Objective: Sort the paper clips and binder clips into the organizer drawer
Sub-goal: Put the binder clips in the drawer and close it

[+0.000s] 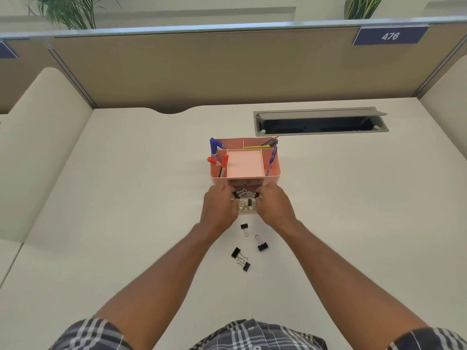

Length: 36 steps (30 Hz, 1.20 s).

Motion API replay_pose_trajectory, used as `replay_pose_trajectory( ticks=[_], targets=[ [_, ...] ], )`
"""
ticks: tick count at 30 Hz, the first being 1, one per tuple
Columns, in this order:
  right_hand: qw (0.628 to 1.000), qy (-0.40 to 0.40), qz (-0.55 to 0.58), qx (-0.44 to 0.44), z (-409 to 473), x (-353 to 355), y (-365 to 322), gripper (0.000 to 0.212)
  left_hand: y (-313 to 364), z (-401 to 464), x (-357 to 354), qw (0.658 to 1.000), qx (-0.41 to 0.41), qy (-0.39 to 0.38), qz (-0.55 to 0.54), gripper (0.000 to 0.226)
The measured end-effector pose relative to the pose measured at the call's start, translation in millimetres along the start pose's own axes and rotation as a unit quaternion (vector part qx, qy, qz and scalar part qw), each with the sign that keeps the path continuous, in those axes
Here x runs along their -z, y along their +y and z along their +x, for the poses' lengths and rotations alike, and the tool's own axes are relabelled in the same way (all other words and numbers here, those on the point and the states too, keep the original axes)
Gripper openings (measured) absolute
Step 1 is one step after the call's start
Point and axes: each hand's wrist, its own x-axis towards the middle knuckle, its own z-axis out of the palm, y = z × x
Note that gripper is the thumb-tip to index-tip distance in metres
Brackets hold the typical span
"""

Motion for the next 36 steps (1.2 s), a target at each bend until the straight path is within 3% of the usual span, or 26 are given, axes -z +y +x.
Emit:
replay_pose_trajectory(
  ticks=[6,10,15,20,25,30,34,36],
  targets=[
    [1.000,-0.001,0.017,0.019,2.1,2.1,-2.4,0.029,0.4,2.2,-8.9,1.000,0.013,0.008,-0.008,0.018],
    [1.000,0.001,0.017,-0.007,-14.3,-0.5,9.7,0.024,-7.4,-26.0,-15.8,0.999,-0.032,0.025,-0.012,0.015],
    [0.987,-0.122,-0.060,-0.088,-46.4,-8.8,19.3,0.021,-14.4,-59.7,-35.4,0.998,-0.053,-0.034,-0.022,0.027],
    [0.962,-0.227,-0.064,-0.137,-73.4,-16.7,11.6,0.042,-9.4,-58.6,-39.1,0.994,-0.058,-0.094,-0.011,0.027],
    [0.975,-0.188,-0.078,-0.093,-77.8,-24.4,9.0,0.004,-4.6,-54.2,-40.5,0.991,-0.046,-0.127,0.007,0.019],
    [0.983,-0.155,-0.032,-0.095,-69.5,-25.1,13.2,0.014,-3.2,-54.5,-37.1,0.990,-0.031,-0.135,0.000,0.019],
    [0.984,-0.147,-0.023,-0.100,-67.6,-25.8,17.8,0.014,-5.5,-54.5,-35.5,0.990,-0.026,-0.141,0.000,0.049],
    [0.984,-0.144,-0.020,-0.101,-68.1,-27.2,18.8,0.014,-7.2,-55.0,-32.8,0.988,-0.032,-0.152,0.003,0.051]
  ],
)
